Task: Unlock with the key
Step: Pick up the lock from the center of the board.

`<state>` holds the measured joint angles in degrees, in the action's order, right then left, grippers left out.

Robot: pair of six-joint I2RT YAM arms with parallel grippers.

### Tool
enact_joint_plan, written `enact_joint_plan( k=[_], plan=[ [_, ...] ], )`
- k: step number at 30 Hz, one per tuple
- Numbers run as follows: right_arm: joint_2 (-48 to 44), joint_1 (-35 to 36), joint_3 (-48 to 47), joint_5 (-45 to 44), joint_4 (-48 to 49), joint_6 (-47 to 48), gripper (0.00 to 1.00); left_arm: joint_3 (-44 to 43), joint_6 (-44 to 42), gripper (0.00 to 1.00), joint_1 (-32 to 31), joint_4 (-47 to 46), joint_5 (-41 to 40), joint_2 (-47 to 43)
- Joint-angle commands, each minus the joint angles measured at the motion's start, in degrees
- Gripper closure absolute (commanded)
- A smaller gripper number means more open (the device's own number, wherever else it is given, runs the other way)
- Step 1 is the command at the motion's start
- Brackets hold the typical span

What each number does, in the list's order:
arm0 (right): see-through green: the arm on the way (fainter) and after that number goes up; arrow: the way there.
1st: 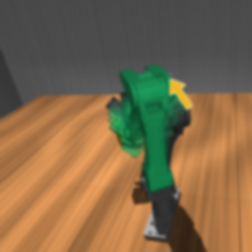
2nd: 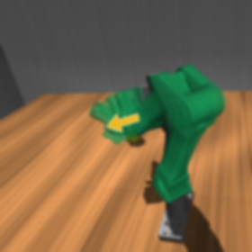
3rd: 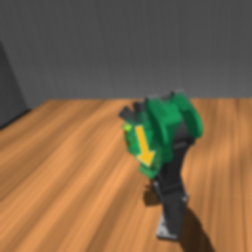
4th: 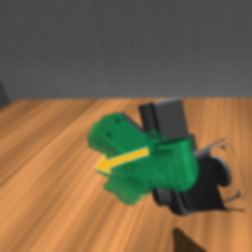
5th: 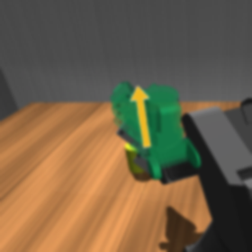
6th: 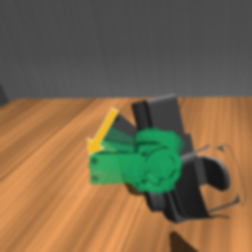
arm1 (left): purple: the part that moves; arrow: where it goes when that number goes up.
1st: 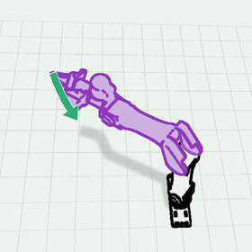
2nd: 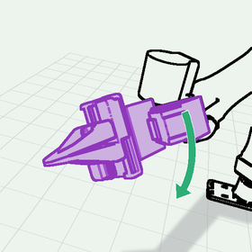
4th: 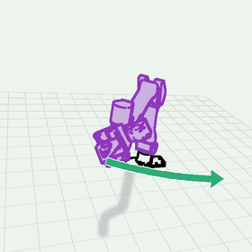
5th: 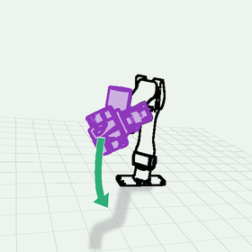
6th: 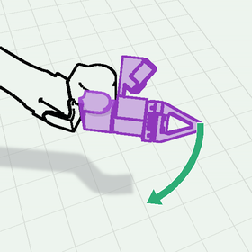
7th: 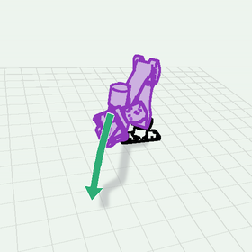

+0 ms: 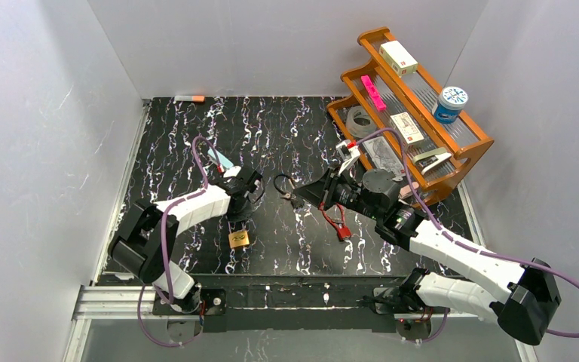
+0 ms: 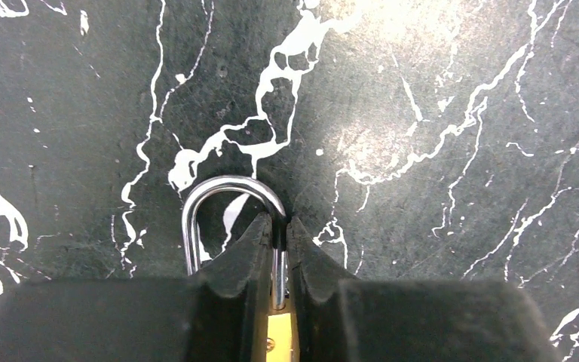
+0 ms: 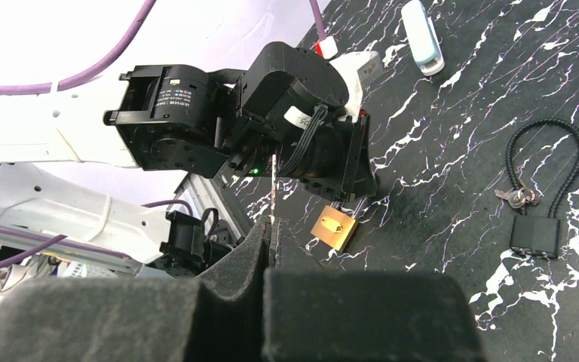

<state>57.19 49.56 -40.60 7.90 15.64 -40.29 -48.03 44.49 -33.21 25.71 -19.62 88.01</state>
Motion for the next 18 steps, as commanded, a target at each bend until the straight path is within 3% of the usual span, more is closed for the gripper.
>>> enact_joint_plan(
  k=[1, 4, 18],
  plan=[
    [-0.09, -0.08, -0.11, 0.44, 3.32, 0.49, 0.99, 1.17, -0.19, 0.95, 0.25, 0.89, 0.8, -2.23],
    [-0.12, -0.09, -0.14, 0.43, 3.35, 0.54, 0.99, 0.56, -0.57, 1.0, 0.29, 1.09, 2.0, -2.93],
    [-0.15, -0.08, -0.06, -0.49, 3.39, 0.21, 0.99, -3.18, -2.66, 1.0, 0.32, 4.68, 8.26, -7.74]
  ],
)
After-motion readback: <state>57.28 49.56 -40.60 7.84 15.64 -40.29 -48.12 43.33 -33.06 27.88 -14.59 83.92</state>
